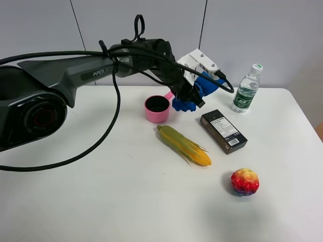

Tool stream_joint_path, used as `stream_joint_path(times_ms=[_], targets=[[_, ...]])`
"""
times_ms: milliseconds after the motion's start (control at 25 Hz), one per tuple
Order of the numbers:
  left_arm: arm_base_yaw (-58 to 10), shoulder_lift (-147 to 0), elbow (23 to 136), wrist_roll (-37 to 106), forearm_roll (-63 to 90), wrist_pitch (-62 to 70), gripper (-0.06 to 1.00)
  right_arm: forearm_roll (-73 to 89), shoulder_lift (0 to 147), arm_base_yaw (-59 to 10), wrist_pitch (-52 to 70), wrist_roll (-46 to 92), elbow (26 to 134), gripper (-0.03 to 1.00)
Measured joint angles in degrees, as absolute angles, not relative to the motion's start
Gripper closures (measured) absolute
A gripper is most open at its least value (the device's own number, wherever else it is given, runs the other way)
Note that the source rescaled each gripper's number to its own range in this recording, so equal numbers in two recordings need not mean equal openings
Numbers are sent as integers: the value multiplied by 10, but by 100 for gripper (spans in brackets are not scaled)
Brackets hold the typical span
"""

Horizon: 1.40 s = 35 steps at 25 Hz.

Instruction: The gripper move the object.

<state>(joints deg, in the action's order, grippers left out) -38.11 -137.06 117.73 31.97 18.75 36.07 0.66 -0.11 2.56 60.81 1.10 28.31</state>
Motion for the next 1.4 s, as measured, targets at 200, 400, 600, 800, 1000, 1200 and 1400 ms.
stream_joint_path(times_ms=[200, 400, 600, 800, 1000, 1200, 1400], targets=[[-378, -1394, 1183, 321, 208, 360, 93, 7, -1, 26, 608, 11, 283, -3], [-370, -1397, 1185, 322, 221, 343, 93, 7, -1, 26, 608, 11, 283, -3], [-366, -1398, 1185, 315, 225, 329, 41, 7, -1, 26, 608, 11, 283, -3], [-365, -1398, 1186, 280, 230, 313, 11, 7, -1, 26, 608, 11, 283, -3], [-365, -1383, 1186, 252, 218, 342, 11, 7, -1, 26, 608, 11, 283, -3], [-359, -1308, 1186, 251, 160, 382, 11, 7, -1, 26, 608, 11, 283, -3], [-340, -1213, 1186, 233, 86, 443, 11, 7, -1, 26, 608, 11, 283, -3]])
